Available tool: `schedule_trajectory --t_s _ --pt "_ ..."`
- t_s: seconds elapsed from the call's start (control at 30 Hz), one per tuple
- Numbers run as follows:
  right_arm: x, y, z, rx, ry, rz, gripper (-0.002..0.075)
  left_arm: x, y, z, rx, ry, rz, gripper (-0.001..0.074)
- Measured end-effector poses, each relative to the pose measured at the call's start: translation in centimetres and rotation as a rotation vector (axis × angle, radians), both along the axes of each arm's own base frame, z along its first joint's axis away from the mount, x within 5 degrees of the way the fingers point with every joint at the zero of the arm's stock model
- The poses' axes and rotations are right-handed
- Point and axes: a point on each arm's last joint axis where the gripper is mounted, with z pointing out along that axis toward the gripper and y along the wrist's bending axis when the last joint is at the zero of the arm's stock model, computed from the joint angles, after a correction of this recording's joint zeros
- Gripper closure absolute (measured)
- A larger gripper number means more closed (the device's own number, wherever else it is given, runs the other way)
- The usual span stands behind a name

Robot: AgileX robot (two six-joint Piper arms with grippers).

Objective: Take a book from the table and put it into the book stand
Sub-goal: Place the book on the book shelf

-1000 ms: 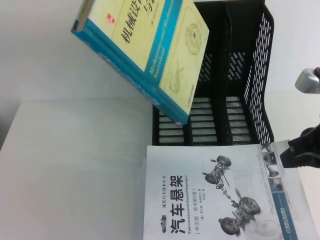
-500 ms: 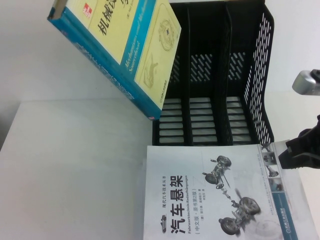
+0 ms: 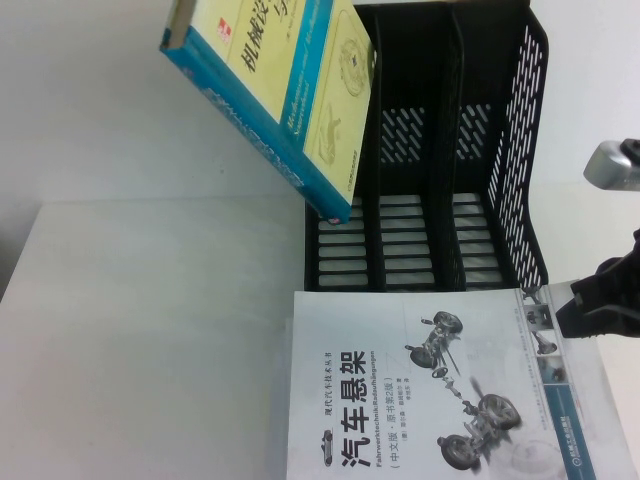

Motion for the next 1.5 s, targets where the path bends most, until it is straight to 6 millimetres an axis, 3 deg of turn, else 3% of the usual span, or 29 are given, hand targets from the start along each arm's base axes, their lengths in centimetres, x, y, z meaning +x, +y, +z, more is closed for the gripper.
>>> schedule_trajectory --t_s 0.5,1.03,1.4,1.5 --pt "0.0 0.0 0.0 0.000 -0.003 0.005 0.0729 4.6 -1.6 -4.5 0.098 0.056 0.023 0.0543" --pt "0.0 0.0 0.0 -0.001 -0.004 0.008 0.0729 8.2 -2.9 -9.0 0.165 0.134 0.036 0.0543" --pt "0.0 0.0 0.0 -0.001 -0.004 0.008 0.0729 8.3 -2.9 -9.0 0.186 0.126 0.040 0.0543" --pt "0.0 0.0 0.0 -0.001 -0.004 0.008 0.0729 8.4 -2.8 -8.8 0.214 0.092 0.044 0.0491"
